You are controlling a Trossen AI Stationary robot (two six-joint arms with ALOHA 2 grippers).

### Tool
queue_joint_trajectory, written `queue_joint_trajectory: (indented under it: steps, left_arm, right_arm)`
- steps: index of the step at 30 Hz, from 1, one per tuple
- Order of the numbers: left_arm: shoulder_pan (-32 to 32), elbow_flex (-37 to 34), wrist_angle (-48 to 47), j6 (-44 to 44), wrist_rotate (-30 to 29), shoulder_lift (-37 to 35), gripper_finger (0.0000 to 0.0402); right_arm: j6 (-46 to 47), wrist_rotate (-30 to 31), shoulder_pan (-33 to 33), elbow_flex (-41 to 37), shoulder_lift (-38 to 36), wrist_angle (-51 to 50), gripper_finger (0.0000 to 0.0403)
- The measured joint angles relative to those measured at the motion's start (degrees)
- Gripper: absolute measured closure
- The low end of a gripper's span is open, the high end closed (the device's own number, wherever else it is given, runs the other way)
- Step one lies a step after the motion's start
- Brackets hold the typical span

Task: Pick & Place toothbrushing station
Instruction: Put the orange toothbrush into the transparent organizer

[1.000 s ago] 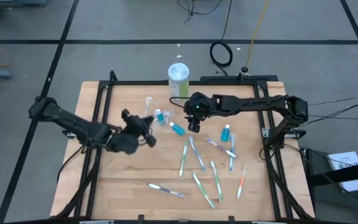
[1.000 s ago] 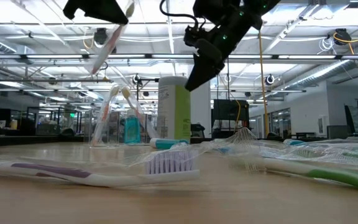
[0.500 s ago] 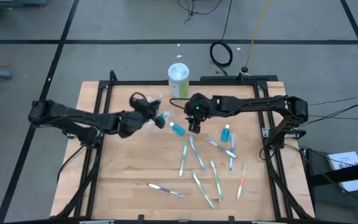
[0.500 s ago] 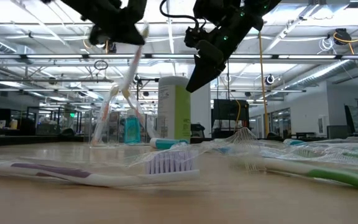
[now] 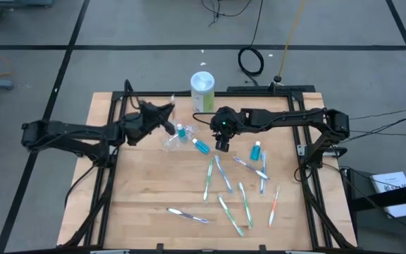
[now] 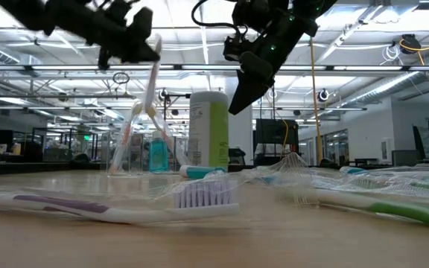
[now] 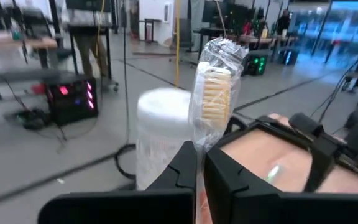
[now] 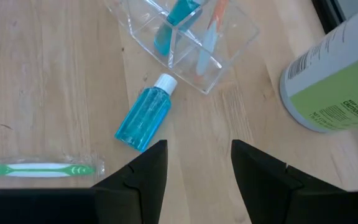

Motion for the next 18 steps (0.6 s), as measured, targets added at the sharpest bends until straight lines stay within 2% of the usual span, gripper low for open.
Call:
queue_joint_trajectory:
  steps: [3,5,9,13,18]
  left_arm:
    - [-1.69,-6.94,11.38,-0.45,0.28,0.56,0.0395]
    - [-4.06,-8.97,14.98,0.28,-1.42,1.79,0.0395]
    - [-8.77,-10.07,11.37,0.59,-11.13,1.93,0.0397]
    - [-12.27,-10.02,7.37,0.50,-18.17,1.96,0.0395]
    - [-13.39,-10.02,0.85,-9.04,-20.14,3.18,0.0395]
  right_arm:
    - [-0.04,0.00,0.00,0.00,0.01,0.02,0.0232]
    - [-0.07,0.01,0.00,0.00,0.02,0.06,0.0232]
    - [-0.15,0.00,0.00,0.00,0.02,0.09,0.0232]
    - [-0.17,0.02,0.00,0.00,0.02,0.52,0.0232]
    - [-0.20,0.02,0.00,0.00,0.02,0.72,0.0232]
